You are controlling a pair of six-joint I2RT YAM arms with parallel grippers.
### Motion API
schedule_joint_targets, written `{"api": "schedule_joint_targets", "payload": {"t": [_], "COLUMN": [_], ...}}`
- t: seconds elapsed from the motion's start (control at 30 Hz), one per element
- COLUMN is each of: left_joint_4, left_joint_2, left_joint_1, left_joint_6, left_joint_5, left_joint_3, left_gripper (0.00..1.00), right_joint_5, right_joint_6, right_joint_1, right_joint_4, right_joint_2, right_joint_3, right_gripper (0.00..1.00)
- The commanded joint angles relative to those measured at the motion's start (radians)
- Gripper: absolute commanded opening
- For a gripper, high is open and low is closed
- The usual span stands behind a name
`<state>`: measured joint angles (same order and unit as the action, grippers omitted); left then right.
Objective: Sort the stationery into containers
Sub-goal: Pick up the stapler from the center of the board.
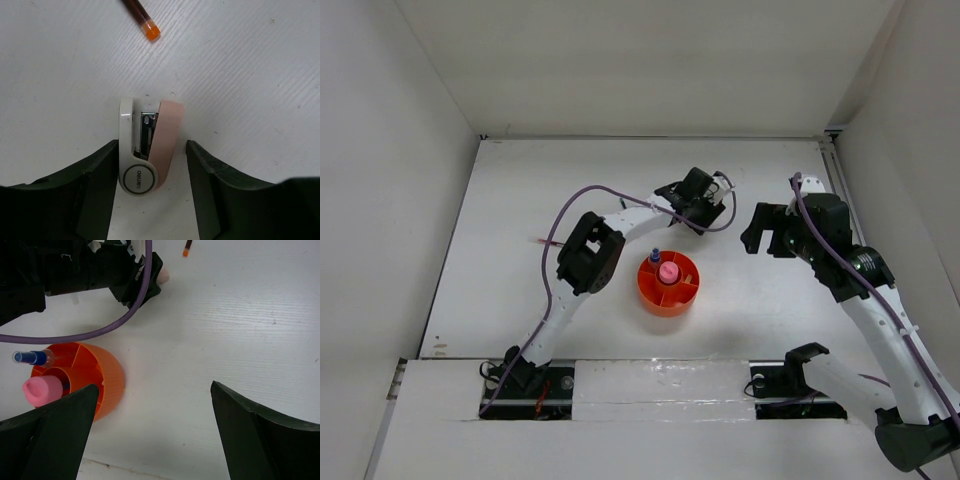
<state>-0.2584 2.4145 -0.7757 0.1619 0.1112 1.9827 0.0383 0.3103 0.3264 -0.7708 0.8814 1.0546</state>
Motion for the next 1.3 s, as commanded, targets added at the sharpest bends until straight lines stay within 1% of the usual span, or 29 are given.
{"api": "schedule_joint_targets", "payload": {"t": [0.0,0.07,0.13,0.17,0.23,0.3,0.4,0.43,0.47,0.5,0.57,0.6,0.63,0.67,0.7,0.73,0.77,0.8,0.87,0.9,0.93,0.97,1.0,1.03,1.07,1.13,1.17,1.27], "left_joint_4": [-0.028,-0.038,-0.038,-0.038,-0.038,-0.038,-0.019,-0.009,0.022,0.037,0.068,0.068,0.068,0.068,0.068,0.082,0.082,0.082,0.071,0.071,0.071,0.071,0.071,0.071,0.056,0.056,0.056,0.056], "left_joint_2": [-0.028,-0.028,-0.028,-0.028,-0.048,-0.066,-0.165,-0.204,-0.291,-0.337,-0.428,-0.502,-0.531,-0.56,-0.615,-0.638,-0.658,-0.675,-0.725,-0.742,-0.774,-0.79,-0.804,-0.814,-0.834,-0.854,-0.873,-0.903], "left_joint_1": [0.006,0.015,0.015,0.015,0.026,0.036,0.036,0.036,0.036,0.036,0.046,0.074,0.088,0.105,0.133,0.142,0.142,0.142,0.142,0.142,0.142,0.142,0.132,0.118,0.089,0.079,0.07,0.07], "left_joint_6": [-0.002,-0.013,-0.022,-0.031,-0.045,-0.071,-0.097,-0.098,-0.12,-0.121,-0.13,-0.143,-0.159,-0.176,-0.195,-0.226,-0.226,-0.226,-0.249,-0.249,-0.265,-0.265,-0.265,-0.265,-0.248,-0.239,-0.239,-0.228], "left_joint_5": [-0.041,-0.041,-0.051,-0.051,-0.051,-0.039,-0.048,-0.057,-0.058,-0.058,0.005,0.042,0.086,0.181,0.23,0.276,0.332,0.341,0.369,0.369,0.369,0.355,0.284,0.241,0.207,0.154,0.142,0.085], "left_joint_3": [-0.036,-0.036,-0.036,-0.036,-0.036,-0.027,-0.036,-0.065,-0.087,-0.109,-0.178,-0.188,-0.188,-0.199,-0.208,-0.208,-0.208,-0.208,-0.199,-0.199,-0.199,-0.199,-0.199,-0.208,-0.208,-0.24,-0.249,-0.295], "left_gripper": [0.49,0.34,0.28,0.15,0.0,0.0,0.0,0.0,0.0,0.0,0.0,0.0,0.0,0.0,0.0,0.0,0.0,0.0,0.0,0.0,0.0,0.0,0.0,0.0,0.0,0.0,0.0,0.0], "right_joint_5": [0.012,0.012,0.012,0.012,0.012,0.012,-0.035,-0.05,-0.087,-0.103,-0.142,-0.162,-0.179,-0.199,-0.272,-0.319,-0.368,-0.465,-0.555,-0.593,-0.633,-0.634,-0.644,-0.635,-0.635,-0.635,-0.602,-0.523], "right_joint_6": [0.0,0.0,0.0,0.0,0.0,0.0,0.021,0.03,0.048,0.049,0.069,0.069,0.078,0.078,0.078,0.078,0.101,0.119,0.177,0.25,0.289,0.324,0.39,0.413,0.433,0.455,0.455,0.467], "right_joint_1": [-0.007,-0.007,-0.007,-0.007,-0.016,-0.029,-0.055,-0.07,-0.091,-0.102,-0.125,-0.135,-0.147,-0.147,-0.147,-0.156,-0.156,-0.156,-0.156,-0.156,-0.156,-0.145,-0.145,-0.133,-0.115,-0.092,-0.063,-0.039], "right_joint_4": [0.024,0.024,0.033,0.033,0.033,0.051,0.076,0.094,0.103,0.114,0.151,0.171,0.191,0.244,0.283,0.322,0.364,0.455,0.54,0.636,0.684,0.733,0.787,0.861,0.887,0.903,0.903,0.886], "right_joint_2": [-0.005,-0.005,-0.005,-0.005,-0.005,0.004,0.028,0.037,0.051,0.051,0.062,0.062,0.071,0.071,0.083,0.1,0.112,0.126,0.184,0.2,0.214,0.224,0.24,0.249,0.263,0.323,0.341,0.376], "right_joint_3": [0.036,0.036,0.036,0.036,0.036,0.045,0.09,0.105,0.137,0.152,0.183,0.211,0.225,0.235,0.235,0.235,0.235,0.235,0.211,0.202,0.193,0.173,0.173,0.173,0.173,0.217,0.234,0.268], "right_gripper": [1.0,1.0,1.0,1.0,1.0,1.0,1.0,1.0,1.0,1.0,1.0,1.0,1.0,1.0,1.0,1.0,1.0,1.0,1.0,1.0,1.0,1.0,1.0,1.0,1.0,1.0,1.0,1.0]}}
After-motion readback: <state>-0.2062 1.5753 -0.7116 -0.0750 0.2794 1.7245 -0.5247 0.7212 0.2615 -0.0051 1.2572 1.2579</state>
